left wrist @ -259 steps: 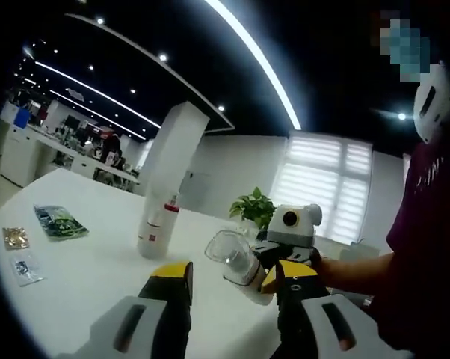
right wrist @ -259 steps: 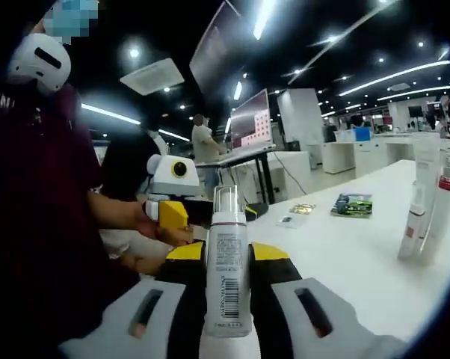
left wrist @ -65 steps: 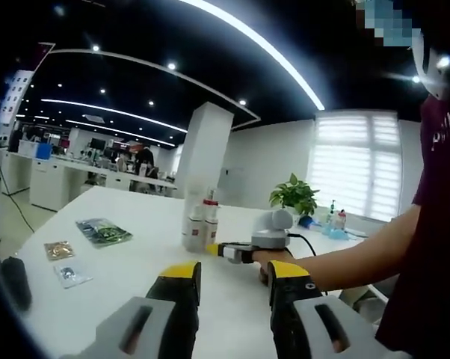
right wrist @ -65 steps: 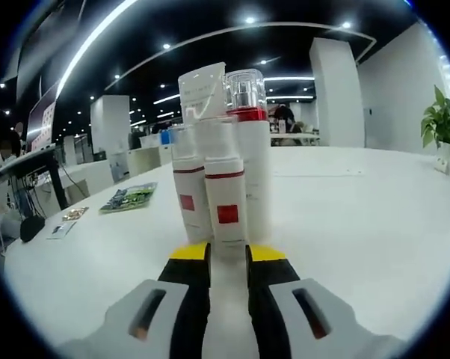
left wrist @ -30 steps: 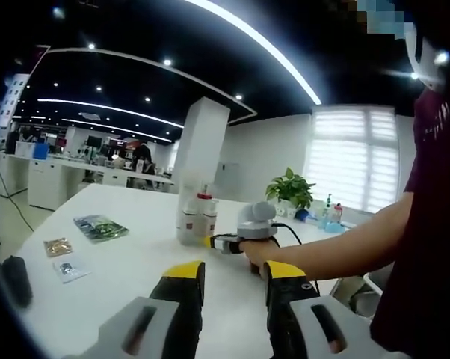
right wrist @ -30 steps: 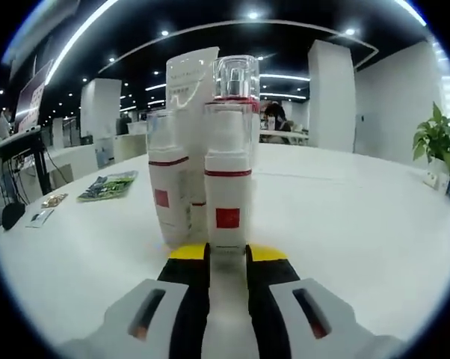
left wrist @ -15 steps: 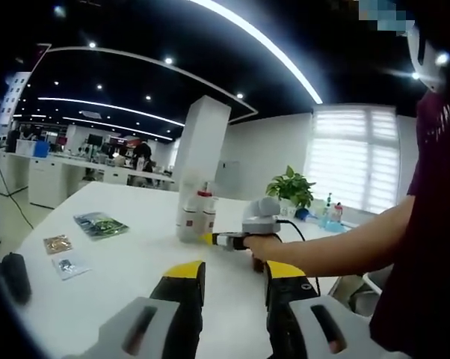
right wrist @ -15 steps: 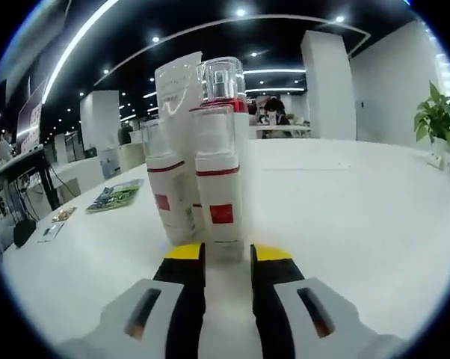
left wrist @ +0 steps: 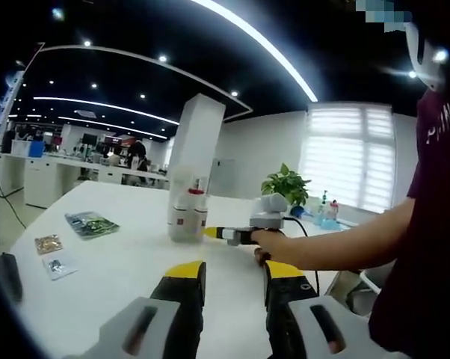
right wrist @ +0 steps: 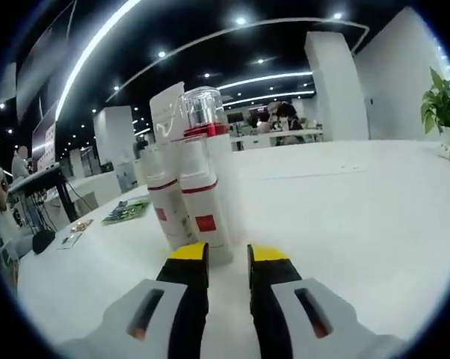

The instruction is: Arrange the skincare products in the storage area until every visible bottle or jar stands upright without overlapping.

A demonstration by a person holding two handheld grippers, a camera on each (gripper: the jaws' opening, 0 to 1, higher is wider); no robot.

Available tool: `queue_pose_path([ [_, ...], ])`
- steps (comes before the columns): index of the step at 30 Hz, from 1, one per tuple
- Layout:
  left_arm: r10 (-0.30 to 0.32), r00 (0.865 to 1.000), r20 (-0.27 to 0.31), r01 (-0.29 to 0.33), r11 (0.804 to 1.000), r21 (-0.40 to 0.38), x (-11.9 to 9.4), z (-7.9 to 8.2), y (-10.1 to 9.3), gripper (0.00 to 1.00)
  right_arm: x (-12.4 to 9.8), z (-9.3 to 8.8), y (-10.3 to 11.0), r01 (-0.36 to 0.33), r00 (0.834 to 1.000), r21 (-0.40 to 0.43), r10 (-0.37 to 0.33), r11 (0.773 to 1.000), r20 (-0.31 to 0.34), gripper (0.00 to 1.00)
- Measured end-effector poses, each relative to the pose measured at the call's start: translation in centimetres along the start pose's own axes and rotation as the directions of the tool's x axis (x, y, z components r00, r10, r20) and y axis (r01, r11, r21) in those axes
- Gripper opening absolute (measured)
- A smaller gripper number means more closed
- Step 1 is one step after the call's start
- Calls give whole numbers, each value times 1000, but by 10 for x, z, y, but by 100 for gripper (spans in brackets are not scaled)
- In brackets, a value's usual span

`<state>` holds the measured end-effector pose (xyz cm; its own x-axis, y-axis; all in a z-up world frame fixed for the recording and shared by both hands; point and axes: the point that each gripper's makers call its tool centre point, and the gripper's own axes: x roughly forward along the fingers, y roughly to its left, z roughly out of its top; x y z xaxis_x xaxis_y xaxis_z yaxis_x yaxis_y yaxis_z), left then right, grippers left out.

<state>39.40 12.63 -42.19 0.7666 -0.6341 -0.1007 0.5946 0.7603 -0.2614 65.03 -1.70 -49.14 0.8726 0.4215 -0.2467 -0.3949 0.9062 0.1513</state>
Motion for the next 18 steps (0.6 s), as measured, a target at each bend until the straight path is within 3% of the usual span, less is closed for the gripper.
queue_pose_path([
  [18, 29, 999, -23, -29, 1000, 10, -7, -5, 6, 29, 12, 4, 17, -80, 997, -39, 81, 996, 4, 15],
])
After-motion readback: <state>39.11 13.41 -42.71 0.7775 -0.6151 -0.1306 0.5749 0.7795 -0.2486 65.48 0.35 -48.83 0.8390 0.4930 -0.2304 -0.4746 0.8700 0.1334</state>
